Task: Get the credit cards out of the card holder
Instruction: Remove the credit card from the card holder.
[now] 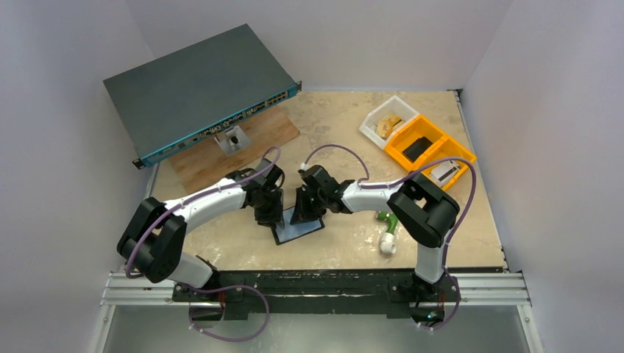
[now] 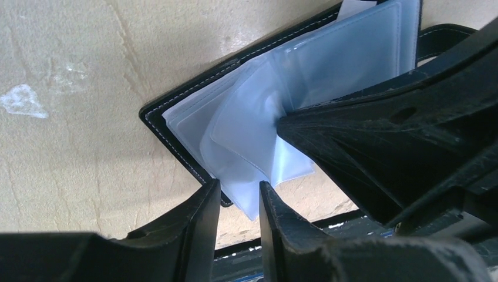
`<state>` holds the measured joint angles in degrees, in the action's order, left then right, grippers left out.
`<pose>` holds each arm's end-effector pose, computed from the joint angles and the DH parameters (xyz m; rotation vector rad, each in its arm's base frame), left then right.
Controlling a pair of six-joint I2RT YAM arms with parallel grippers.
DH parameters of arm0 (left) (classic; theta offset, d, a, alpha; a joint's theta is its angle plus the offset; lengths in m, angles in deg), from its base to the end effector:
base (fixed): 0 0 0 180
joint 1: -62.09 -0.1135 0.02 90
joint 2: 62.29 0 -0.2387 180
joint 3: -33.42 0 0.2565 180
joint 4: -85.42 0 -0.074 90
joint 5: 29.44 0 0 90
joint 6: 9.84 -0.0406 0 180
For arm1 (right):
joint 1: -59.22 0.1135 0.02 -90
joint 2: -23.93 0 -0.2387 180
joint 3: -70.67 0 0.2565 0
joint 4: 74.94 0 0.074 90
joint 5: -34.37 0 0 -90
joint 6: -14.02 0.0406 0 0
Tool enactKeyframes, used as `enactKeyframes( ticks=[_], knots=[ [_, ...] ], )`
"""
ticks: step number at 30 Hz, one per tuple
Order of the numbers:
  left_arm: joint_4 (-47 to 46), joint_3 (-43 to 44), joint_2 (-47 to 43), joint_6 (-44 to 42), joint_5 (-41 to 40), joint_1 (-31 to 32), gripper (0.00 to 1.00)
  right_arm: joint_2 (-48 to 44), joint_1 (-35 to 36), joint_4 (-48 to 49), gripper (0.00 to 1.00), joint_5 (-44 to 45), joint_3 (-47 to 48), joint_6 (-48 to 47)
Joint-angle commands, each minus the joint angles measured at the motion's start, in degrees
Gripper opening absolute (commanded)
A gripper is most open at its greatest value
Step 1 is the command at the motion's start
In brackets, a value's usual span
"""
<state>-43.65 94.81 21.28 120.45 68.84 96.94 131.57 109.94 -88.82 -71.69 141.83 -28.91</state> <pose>0.2133 -0.1556 0.1446 -0.1088 2.9621 -0.4384 0.2260 0.2940 0.1014 -0.2248 2.7136 0.9907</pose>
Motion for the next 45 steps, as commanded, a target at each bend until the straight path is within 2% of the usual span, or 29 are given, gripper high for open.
enactKeyframes(
  ticks=[1, 11, 17, 22, 26, 32, 39, 45],
  knots=[
    [-0.61, 3.00, -0.58, -2.16, 1.19, 0.45, 0.31, 2.86, 1.49, -4.14, 0.00, 3.49, -0.50, -0.96],
    [-4.80, 3.10, 0.67, -1.13, 3.05, 0.74, 0.32, 1.17, 1.62, -4.02, 0.00, 2.75, -1.19, -0.47],
    [-7.31, 2.86, 1.88, 0.67, 3.86, 0.67, 0.21, -0.68, 1.58, -2.43, 0.00, -0.27, -2.21, 0.92],
    [-7.68, 2.80, 2.13, 1.45, 3.39, 0.70, 0.07, -3.96, 1.37, -2.28, 0.00, 0.61, -3.20, 2.50],
    [-7.41, 2.55, 2.17, 1.63, 2.84, 0.74, 0.00, -6.93, 1.07, -2.53, 0.09, 1.87, -3.53, 3.69],
    [-6.85, 2.16, 1.38, 1.81, 2.72, 0.69, 0.00, -10.59, 0.46, -3.05, 0.23, 2.99, -3.75, 5.13],
    [-7.56, 2.08, 0.73, 1.78, 5.49, 0.75, 0.00, -14.93, -0.59, -7.27, 0.28, 7.50, -3.39, 4.43],
    [-10.63, 2.45, 0.70, 3.39, 10.52, 0.99, 0.14, -18.75, -3.22, -9.66, 0.29, 9.35, -4.78, 3.18]
  ],
)
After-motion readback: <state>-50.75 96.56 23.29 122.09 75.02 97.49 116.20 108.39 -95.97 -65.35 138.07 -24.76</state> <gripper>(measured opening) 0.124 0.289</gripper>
